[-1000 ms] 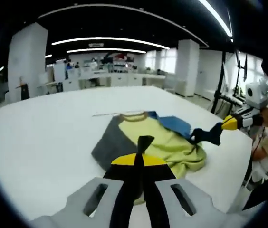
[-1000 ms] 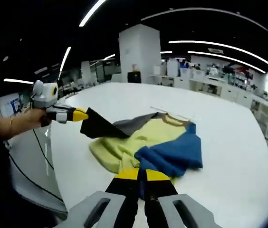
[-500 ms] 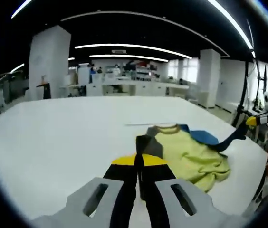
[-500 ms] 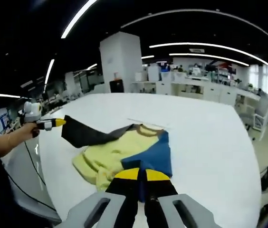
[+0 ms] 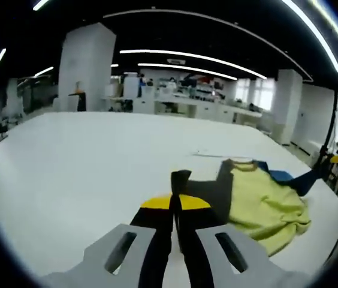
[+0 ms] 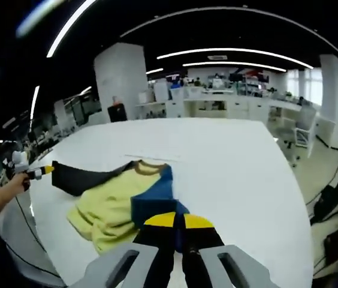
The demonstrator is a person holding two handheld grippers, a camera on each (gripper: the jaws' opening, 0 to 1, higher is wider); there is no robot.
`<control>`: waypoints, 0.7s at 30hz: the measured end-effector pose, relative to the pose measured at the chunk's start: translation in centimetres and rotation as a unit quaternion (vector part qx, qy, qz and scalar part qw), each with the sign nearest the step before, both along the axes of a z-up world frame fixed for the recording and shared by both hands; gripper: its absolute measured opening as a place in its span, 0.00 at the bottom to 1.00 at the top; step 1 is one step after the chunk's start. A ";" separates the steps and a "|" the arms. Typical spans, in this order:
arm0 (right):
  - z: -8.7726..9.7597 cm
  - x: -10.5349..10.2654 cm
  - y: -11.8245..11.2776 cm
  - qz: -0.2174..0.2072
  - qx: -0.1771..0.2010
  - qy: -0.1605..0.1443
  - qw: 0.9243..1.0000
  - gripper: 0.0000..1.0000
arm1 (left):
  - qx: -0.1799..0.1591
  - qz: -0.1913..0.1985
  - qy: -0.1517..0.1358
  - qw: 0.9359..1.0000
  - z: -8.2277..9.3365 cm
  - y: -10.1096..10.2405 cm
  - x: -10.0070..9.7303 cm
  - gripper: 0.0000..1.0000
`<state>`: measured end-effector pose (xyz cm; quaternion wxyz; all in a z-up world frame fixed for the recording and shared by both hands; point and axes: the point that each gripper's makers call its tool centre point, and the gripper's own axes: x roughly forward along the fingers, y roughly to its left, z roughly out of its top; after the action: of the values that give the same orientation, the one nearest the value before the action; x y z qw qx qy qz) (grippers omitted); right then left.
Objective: Fold the garment on the visible template until the final outline fits inside the template.
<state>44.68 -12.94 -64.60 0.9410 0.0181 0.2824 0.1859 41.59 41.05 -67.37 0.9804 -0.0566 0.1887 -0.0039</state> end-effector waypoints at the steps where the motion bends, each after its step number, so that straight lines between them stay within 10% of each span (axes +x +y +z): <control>1: -0.2 0.1 -0.5 -0.011 0.003 0.007 1.000 0.00 | -0.006 0.009 0.002 1.000 -0.2 0.4 0.0 0.00; 6: -1.5 0.8 -3.2 -0.066 0.009 0.040 0.997 0.00 | -0.074 0.045 -0.009 0.996 -0.8 2.1 0.6 0.00; 21: -6.9 2.3 -8.7 -0.119 -0.009 0.116 0.986 0.00 | -0.009 0.067 0.054 0.996 -5.4 6.5 2.5 0.00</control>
<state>46.95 -21.65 -71.47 0.9173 0.0647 0.3872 0.0670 44.07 47.54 -72.79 0.9662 -0.0783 0.2375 0.0632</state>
